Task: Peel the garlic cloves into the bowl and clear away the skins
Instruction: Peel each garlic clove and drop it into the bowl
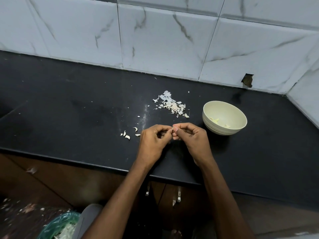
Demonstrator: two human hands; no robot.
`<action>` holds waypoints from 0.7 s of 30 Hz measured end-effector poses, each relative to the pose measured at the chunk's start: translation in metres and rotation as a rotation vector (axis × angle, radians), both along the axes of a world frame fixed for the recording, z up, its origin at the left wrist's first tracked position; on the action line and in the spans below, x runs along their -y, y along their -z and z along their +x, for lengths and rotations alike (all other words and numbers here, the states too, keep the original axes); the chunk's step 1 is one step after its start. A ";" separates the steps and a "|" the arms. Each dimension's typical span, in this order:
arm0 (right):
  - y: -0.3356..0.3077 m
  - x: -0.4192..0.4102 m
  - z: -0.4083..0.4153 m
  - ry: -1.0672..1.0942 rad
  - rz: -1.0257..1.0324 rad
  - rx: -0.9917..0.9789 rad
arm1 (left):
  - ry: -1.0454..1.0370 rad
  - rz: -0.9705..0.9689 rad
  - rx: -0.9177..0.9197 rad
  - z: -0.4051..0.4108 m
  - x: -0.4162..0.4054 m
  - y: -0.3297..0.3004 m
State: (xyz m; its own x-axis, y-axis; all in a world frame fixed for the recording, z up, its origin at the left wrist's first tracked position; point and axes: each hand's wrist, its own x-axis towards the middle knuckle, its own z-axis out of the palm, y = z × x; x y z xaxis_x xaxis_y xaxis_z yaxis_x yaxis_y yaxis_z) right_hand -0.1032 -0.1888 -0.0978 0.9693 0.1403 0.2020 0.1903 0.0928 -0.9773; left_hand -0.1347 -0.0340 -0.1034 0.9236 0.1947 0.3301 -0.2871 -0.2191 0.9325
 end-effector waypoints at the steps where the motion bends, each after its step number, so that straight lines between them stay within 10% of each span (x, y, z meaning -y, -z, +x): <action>1: 0.000 0.000 0.000 -0.005 -0.006 0.000 | -0.001 -0.003 0.001 0.000 0.000 0.000; 21: 0.000 0.003 0.006 -0.082 0.006 -0.111 | 0.060 0.093 -0.079 0.003 0.002 -0.007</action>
State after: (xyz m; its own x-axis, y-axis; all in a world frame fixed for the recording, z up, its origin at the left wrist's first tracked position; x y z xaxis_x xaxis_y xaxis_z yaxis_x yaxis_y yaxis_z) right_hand -0.0977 -0.1922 -0.0981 0.9711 0.2186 0.0957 0.0730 0.1097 -0.9913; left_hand -0.1316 -0.0357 -0.0965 0.9565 0.1105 0.2701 -0.2288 -0.2902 0.9292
